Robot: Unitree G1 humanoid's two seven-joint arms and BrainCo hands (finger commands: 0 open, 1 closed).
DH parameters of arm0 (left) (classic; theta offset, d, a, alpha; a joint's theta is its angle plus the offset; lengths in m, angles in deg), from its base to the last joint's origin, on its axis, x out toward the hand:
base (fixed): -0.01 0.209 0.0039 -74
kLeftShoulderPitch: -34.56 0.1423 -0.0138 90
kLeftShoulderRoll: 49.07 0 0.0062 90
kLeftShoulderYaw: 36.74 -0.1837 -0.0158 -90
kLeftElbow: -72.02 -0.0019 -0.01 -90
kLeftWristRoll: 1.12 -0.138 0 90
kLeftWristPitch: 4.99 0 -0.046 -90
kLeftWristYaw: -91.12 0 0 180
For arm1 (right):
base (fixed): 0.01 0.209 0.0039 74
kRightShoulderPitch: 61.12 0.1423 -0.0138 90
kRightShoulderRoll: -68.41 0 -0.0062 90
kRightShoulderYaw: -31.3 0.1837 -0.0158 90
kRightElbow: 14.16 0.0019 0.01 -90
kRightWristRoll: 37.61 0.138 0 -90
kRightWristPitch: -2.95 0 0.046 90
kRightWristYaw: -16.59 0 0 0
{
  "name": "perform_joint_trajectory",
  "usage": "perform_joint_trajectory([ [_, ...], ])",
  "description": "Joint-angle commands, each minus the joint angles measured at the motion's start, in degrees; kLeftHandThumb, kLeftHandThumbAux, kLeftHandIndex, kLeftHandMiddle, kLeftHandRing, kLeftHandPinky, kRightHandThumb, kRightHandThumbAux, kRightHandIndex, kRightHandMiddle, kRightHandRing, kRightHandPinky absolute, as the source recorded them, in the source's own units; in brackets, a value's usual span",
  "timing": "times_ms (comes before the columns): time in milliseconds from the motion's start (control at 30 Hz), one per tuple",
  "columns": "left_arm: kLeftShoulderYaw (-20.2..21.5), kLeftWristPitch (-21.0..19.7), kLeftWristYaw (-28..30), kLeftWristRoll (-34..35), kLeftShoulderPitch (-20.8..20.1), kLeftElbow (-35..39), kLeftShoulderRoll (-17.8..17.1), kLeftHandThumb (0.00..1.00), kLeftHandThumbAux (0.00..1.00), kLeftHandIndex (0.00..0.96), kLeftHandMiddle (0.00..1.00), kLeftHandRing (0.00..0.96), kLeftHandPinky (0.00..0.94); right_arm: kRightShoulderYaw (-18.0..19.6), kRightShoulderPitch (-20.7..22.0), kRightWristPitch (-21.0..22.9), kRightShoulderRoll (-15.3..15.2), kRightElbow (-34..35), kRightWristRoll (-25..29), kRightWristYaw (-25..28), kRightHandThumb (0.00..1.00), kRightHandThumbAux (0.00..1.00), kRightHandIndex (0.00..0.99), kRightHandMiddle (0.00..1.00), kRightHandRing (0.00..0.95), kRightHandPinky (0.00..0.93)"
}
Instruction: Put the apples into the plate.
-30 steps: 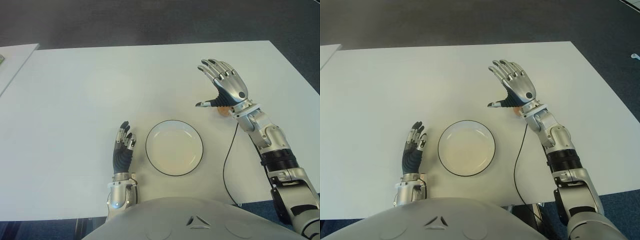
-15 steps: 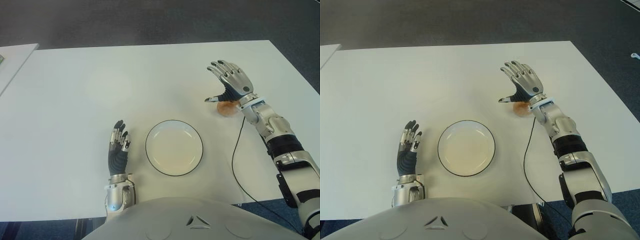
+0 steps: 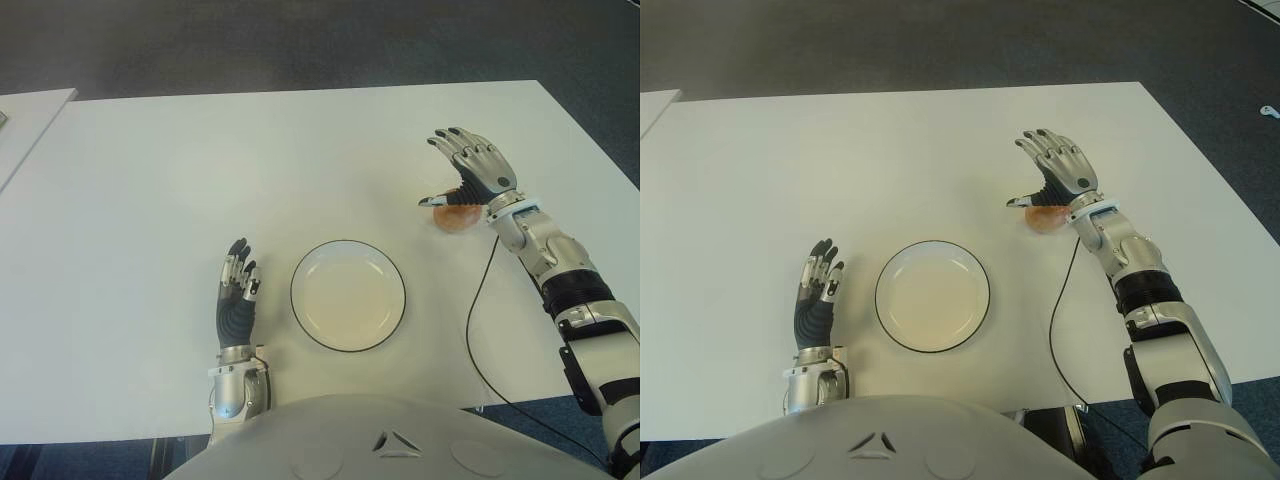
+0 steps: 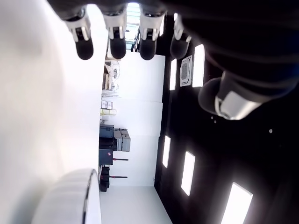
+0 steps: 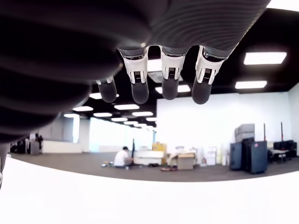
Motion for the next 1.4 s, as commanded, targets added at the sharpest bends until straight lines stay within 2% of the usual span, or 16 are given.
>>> perform_joint_trajectory([
  [33,0.46,-4.75,-1.17,-1.02,0.51,-2.93,1.5,0.202,0.442,0.052,0.05,0.022,0.057,-1.18,1.34,-0.82,-0.83,-2.78,1.29,-0.48,0.21,0.447,0.036,0.033,0.0,0.0],
  [333,0.37,-3.91,-0.1,0.24,0.83,-2.7,1.54,0.212,0.435,0.06,0.062,0.038,0.09,-2.76,2.24,-1.64,-1.74,-6.23,2.09,-1.16,0.216,0.448,0.029,0.026,0.0,0.0],
  [567,1.12,-4.65,1.39,3.07,-0.7,-4.83,1.21,0.222,0.432,0.071,0.063,0.033,0.047,-4.15,2.43,-2.24,-1.97,-8.17,1.99,-2.67,0.21,0.426,0.019,0.025,0.0,0.0],
  [900,1.67,-4.1,-0.16,0.75,-0.69,-4.99,1.34,0.194,0.464,0.036,0.023,0.005,0.033,-5.94,4.14,-3.99,-1.77,-12.18,2.62,-2.36,0.195,0.415,0.01,0.028,0.0,0.0],
  [1133,1.8,-2.39,-0.34,0.52,-0.84,-5.55,1.71,0.201,0.436,0.052,0.038,0.015,0.046,-7.41,6.39,-5.08,-1.41,-16.71,2.46,-2.77,0.179,0.416,0.015,0.033,0.0,0.0],
  [1400,2.94,-2.98,2.22,6.01,-2.12,-7.38,2.31,0.252,0.405,0.095,0.078,0.038,0.053,-9.36,7.92,-5.75,-0.92,-20.29,2.29,-3.68,0.17,0.417,0.014,0.028,0.0,0.0],
])
